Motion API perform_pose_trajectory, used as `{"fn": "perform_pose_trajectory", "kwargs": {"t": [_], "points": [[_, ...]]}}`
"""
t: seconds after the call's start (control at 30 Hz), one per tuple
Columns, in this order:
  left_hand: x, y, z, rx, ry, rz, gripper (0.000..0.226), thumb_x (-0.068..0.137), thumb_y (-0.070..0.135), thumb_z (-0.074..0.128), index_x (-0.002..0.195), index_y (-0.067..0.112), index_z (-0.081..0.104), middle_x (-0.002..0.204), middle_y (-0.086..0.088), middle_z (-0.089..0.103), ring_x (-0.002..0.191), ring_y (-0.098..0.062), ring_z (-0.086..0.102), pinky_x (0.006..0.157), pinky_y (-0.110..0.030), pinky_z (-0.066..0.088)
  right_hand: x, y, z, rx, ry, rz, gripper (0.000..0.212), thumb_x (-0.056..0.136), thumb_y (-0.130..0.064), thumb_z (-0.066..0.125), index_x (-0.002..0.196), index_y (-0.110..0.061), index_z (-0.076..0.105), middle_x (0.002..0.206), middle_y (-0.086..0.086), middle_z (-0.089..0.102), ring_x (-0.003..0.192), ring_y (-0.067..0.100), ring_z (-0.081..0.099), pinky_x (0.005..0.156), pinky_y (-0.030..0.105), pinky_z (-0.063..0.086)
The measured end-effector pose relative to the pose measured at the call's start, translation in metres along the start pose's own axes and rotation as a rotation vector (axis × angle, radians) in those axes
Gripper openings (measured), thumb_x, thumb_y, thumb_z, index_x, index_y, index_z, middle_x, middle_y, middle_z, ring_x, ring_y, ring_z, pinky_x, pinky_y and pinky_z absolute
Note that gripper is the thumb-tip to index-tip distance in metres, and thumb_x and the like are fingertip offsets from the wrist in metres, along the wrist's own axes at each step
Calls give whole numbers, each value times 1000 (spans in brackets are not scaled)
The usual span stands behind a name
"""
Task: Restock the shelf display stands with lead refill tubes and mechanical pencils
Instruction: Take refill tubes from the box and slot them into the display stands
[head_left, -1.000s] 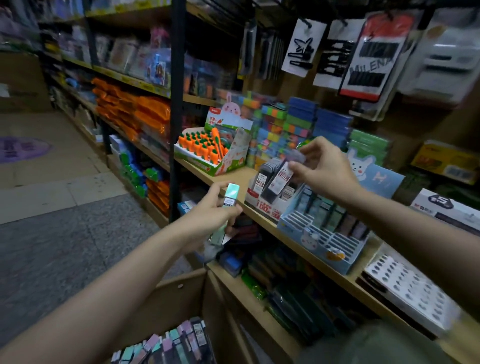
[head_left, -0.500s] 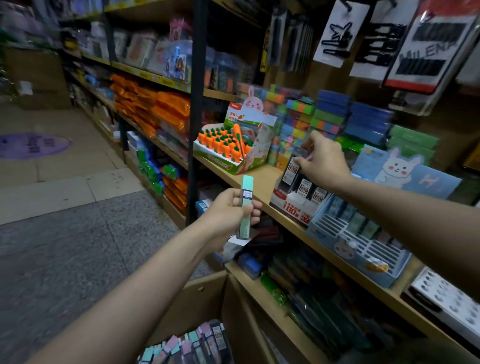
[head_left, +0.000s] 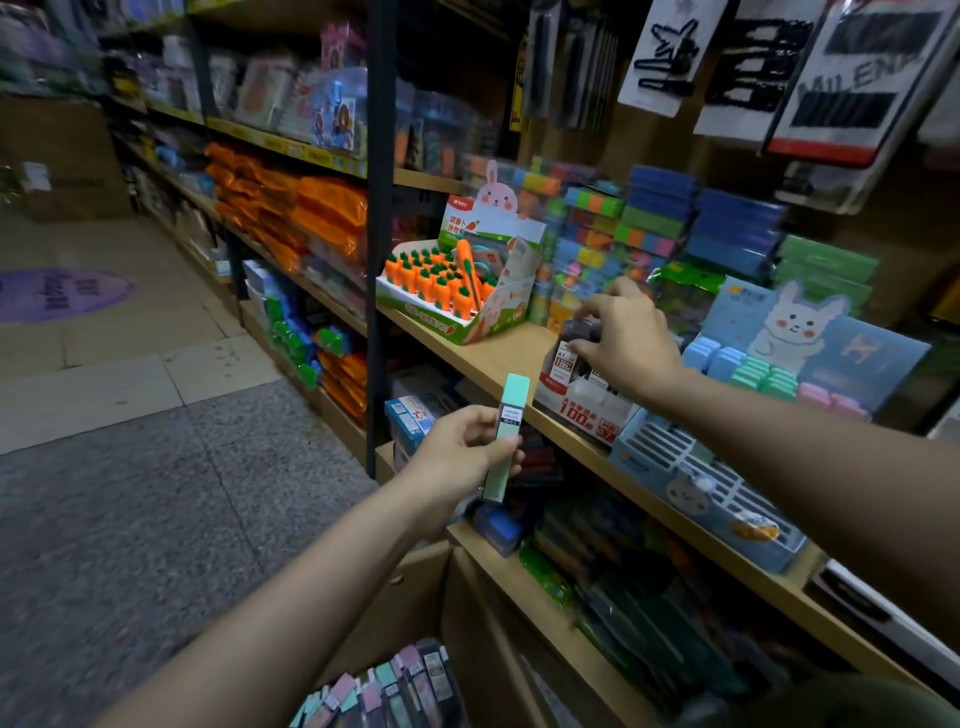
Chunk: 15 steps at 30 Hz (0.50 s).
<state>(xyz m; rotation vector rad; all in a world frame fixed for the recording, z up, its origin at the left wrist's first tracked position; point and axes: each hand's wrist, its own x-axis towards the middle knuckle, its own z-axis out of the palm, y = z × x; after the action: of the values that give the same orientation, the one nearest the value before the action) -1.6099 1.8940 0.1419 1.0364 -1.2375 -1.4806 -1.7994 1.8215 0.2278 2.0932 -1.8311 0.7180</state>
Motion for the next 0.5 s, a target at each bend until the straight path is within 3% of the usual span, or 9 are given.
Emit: {"fn": "perform_pose_trajectory", "kwargs": {"t": [0.1, 0.17, 0.27, 0.37, 0.43, 0.5], "points": [[-4, 1, 5, -17, -31, 35, 25, 95, 4, 56, 120, 5, 58, 103, -9, 67, 92, -19, 68, 82, -32, 59, -21, -9, -15, 255, 70, 17, 34, 88, -27, 69, 121, -21, 62, 103, 0, 58, 87, 15, 59, 79, 31, 50], [-8, 4, 11, -23, -73, 61, 25, 97, 6, 53, 122, 5, 56, 102, -9, 66, 87, -16, 67, 78, -31, 60, -46, -16, -24, 419, -34, 35, 30, 90, -32, 67, 119, -26, 62, 92, -10, 63, 78, 5, 61, 71, 25, 53], [-14, 8, 26, -5, -134, 104, 27, 98, 6, 51, 125, 4, 54, 97, -8, 64, 80, -12, 65, 77, -29, 59, -84, -22, -32, 571, -174, 48, 40, 87, -34, 71, 124, -28, 58, 93, -9, 67, 78, 4, 66, 73, 24, 54], [-23, 11, 42, 1, -216, 125, 28, 97, 6, 51, 125, 3, 55, 97, -10, 64, 81, -13, 65, 76, -28, 59, -106, -22, -45, 637, -110, 90, 42, 83, -22, 75, 120, -29, 55, 92, -3, 67, 75, 6, 67, 72, 26, 56], [-28, 10, 51, 26, -256, 151, 25, 97, 8, 53, 122, 6, 57, 101, -11, 66, 86, -15, 66, 76, -26, 58, -115, -16, -57, 650, -96, 99, 37, 82, -18, 76, 111, -29, 56, 87, -2, 67, 70, 5, 68, 69, 26, 57], [-31, 8, 57, 149, -251, 209, 26, 95, 14, 58, 122, 14, 57, 115, -6, 65, 102, -12, 64, 82, -25, 55, -118, -3, -74, 625, -83, 94, 32, 80, -18, 78, 104, -28, 58, 82, -5, 67, 67, 3, 68, 62, 18, 55]]}}
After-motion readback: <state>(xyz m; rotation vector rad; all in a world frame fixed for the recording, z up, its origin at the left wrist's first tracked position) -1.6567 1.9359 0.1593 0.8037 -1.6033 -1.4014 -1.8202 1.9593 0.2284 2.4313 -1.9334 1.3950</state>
